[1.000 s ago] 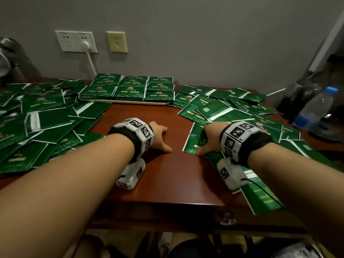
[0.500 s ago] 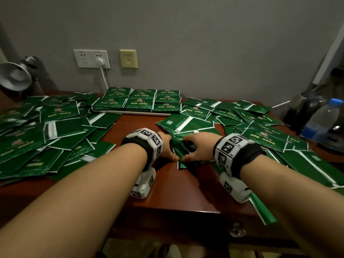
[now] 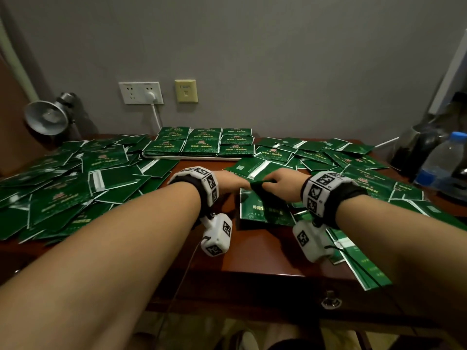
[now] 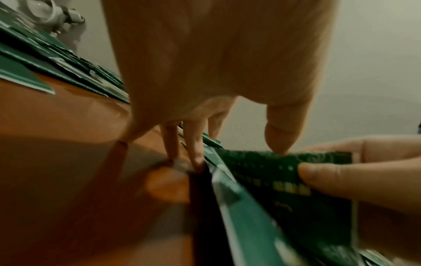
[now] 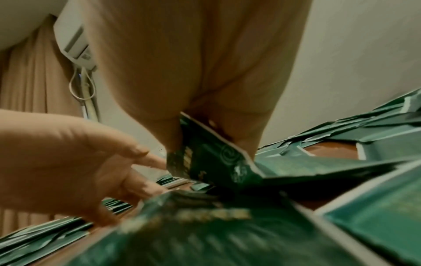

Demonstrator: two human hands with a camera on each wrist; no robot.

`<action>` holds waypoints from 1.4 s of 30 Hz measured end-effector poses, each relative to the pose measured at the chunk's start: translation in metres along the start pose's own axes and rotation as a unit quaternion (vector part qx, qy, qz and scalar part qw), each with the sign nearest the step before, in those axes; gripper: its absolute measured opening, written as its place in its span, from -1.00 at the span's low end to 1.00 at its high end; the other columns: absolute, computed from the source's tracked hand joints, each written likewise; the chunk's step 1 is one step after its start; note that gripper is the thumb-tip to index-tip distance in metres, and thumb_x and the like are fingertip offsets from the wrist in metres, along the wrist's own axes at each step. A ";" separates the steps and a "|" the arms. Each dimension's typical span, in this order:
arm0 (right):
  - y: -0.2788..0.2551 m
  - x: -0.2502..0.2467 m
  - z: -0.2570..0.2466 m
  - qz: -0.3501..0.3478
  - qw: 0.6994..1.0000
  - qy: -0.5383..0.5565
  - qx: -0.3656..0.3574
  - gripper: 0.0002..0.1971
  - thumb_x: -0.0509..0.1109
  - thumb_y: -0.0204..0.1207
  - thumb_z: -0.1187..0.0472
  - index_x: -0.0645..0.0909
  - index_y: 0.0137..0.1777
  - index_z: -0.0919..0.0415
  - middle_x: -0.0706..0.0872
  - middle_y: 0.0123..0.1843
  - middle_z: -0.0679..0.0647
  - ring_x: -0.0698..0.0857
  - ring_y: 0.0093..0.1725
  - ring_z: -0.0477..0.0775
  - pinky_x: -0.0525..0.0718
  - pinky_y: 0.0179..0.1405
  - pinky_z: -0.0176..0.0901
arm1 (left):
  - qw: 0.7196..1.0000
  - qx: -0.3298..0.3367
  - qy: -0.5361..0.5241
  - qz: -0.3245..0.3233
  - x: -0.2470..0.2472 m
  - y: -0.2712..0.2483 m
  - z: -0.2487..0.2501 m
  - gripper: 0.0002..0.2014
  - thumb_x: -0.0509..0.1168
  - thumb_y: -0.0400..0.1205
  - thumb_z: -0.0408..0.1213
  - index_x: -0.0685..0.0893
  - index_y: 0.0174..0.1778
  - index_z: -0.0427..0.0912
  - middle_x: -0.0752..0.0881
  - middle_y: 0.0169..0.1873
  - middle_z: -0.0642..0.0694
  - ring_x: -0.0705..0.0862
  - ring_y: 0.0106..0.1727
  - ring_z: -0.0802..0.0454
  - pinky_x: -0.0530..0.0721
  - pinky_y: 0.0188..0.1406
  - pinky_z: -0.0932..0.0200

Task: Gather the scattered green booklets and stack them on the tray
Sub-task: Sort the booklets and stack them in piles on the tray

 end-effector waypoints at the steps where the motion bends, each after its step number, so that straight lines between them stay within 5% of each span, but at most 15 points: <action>1: 0.000 0.000 -0.005 0.003 1.000 0.008 -0.007 -0.70 0.19 0.68 0.13 0.70 0.22 0.20 0.75 -0.07 0.10 0.63 -0.21 0.03 0.52 -0.37 -0.29 | 0.998 0.001 -0.064 0.012 -0.002 0.000 -0.001 -0.82 0.42 0.56 -0.13 0.67 -0.13 -0.18 0.68 -0.30 -0.18 0.60 -0.29 -0.11 0.55 -0.27 0.10; 5: 0.002 0.002 -0.022 0.026 0.996 0.077 -0.027 -0.72 0.21 0.67 0.19 0.66 0.28 0.02 0.69 -0.13 -0.06 0.60 -0.33 -0.16 0.47 -0.49 -0.38 | 0.985 0.038 -0.165 0.039 0.000 -0.003 -0.003 -0.75 0.47 0.47 -0.56 0.71 0.02 -0.24 0.75 -0.19 -0.19 0.73 -0.25 -0.05 0.73 -0.31 0.14; 9: 0.002 -0.012 -0.028 0.098 0.987 0.120 -0.035 -0.74 0.28 0.62 0.22 0.67 0.24 0.00 0.74 -0.05 -0.02 0.68 -0.29 -0.11 0.64 -0.42 -0.29 | 0.990 0.022 -0.110 0.088 -0.006 -0.014 -0.006 -0.76 0.44 0.44 -0.57 0.72 -0.05 -0.22 0.71 -0.31 -0.14 0.66 -0.37 -0.04 0.62 -0.40 0.20; 12: 0.002 -0.025 -0.016 0.165 0.974 0.158 0.005 -0.76 0.31 0.57 0.26 0.66 0.16 0.01 0.69 -0.12 -0.03 0.63 -0.34 -0.10 0.50 -0.54 -0.33 | 0.985 -0.006 -0.093 0.143 -0.026 -0.025 -0.014 -0.57 0.30 0.52 -0.55 0.64 0.31 -0.19 0.73 0.12 -0.21 0.73 0.02 -0.23 0.60 -0.22 0.18; 15: 0.004 -0.026 0.003 0.179 0.961 0.182 0.103 -0.78 0.34 0.51 0.25 0.65 0.13 0.09 0.67 -0.08 0.01 0.66 -0.17 0.04 0.55 -0.34 -0.25 | 0.981 -0.018 -0.078 0.177 -0.053 -0.043 -0.024 -0.58 0.14 0.61 -0.58 0.66 0.34 -0.23 0.65 0.33 -0.21 0.68 0.24 -0.21 0.59 -0.17 0.27; 19: 0.000 -0.014 0.007 0.055 0.982 0.032 0.180 -0.83 0.30 0.59 0.13 0.61 -0.03 0.24 0.65 -0.13 0.11 0.63 -0.15 0.11 0.59 -0.16 -0.16 | 0.974 -0.024 -0.063 0.215 -0.070 -0.060 -0.041 -0.55 0.01 0.63 -0.63 0.74 0.22 -0.29 0.69 0.25 -0.33 0.67 -0.25 -0.16 0.48 -0.65 0.38; 23: -0.002 0.010 -0.003 -0.056 0.981 -0.107 0.151 -0.70 0.35 0.58 -0.06 0.59 0.06 0.18 0.66 -0.06 0.07 0.69 -0.01 0.10 0.67 -0.05 -0.14 | 0.971 -0.075 -0.081 0.210 -0.058 -0.061 -0.065 -0.88 0.39 0.58 -0.40 0.78 0.00 -0.23 0.77 0.02 -0.15 0.65 -0.06 -0.03 0.59 -0.19 0.21; 26: 0.003 0.030 -0.012 -0.081 0.981 -0.130 0.121 -0.43 0.44 0.36 -0.36 0.58 0.10 0.12 0.69 0.00 0.02 0.65 -0.05 0.06 0.61 -0.10 -0.15 | 0.972 -0.127 -0.053 0.193 -0.049 -0.050 -0.079 -0.55 0.59 0.42 -0.04 0.71 0.12 -0.20 0.73 0.05 -0.13 0.68 0.11 -0.08 0.68 0.09 0.07; 29: 0.009 0.038 -0.022 -0.079 0.978 -0.173 0.090 -0.27 0.43 0.18 -0.52 0.63 0.14 0.06 0.70 0.01 -0.02 0.63 -0.02 0.08 0.62 0.10 -0.09 | 0.971 -0.154 -0.002 0.183 -0.043 -0.042 -0.083 -0.28 0.64 0.34 -0.03 0.61 0.35 -0.27 0.70 0.21 -0.18 0.67 0.21 -0.14 0.65 0.28 -0.02; 36: 0.015 0.036 -0.027 -0.086 0.984 -0.116 0.105 -0.34 0.50 0.35 -0.29 0.62 0.26 0.21 0.72 0.07 0.06 0.68 0.04 0.09 0.66 -0.04 -0.14 | 0.975 -0.135 -0.021 0.177 -0.043 -0.035 -0.088 -0.41 0.63 0.39 -0.24 0.65 0.33 -0.32 0.74 0.16 -0.20 0.72 0.16 -0.14 0.70 0.21 0.00; 39: 0.016 0.024 -0.025 -0.055 0.988 -0.080 0.122 -0.42 0.50 0.45 -0.13 0.58 0.32 0.28 0.72 0.11 0.11 0.69 0.10 0.09 0.66 -0.06 -0.15 | 0.973 -0.102 -0.026 0.206 -0.055 -0.041 -0.085 -0.58 0.62 0.40 -0.25 0.75 0.16 -0.25 0.77 0.05 -0.14 0.73 0.06 -0.08 0.72 0.07 0.09; 42: 0.013 0.020 -0.027 -0.017 0.989 0.030 0.142 -0.44 0.52 0.49 0.06 0.42 0.36 0.34 0.62 -0.13 0.06 0.66 -0.15 0.01 0.57 -0.43 -0.27 | 0.965 -0.076 -0.037 0.248 -0.071 -0.052 -0.082 -0.88 0.58 0.44 -0.25 0.79 -0.19 -0.14 0.80 -0.13 -0.13 0.78 -0.02 -0.11 0.78 0.01 0.01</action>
Point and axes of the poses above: each hand's wrist, its own y-axis towards the middle knuckle, its own x-axis out of the palm, z = x × y, the point moved 6 cm from there along y, towards the middle knuckle
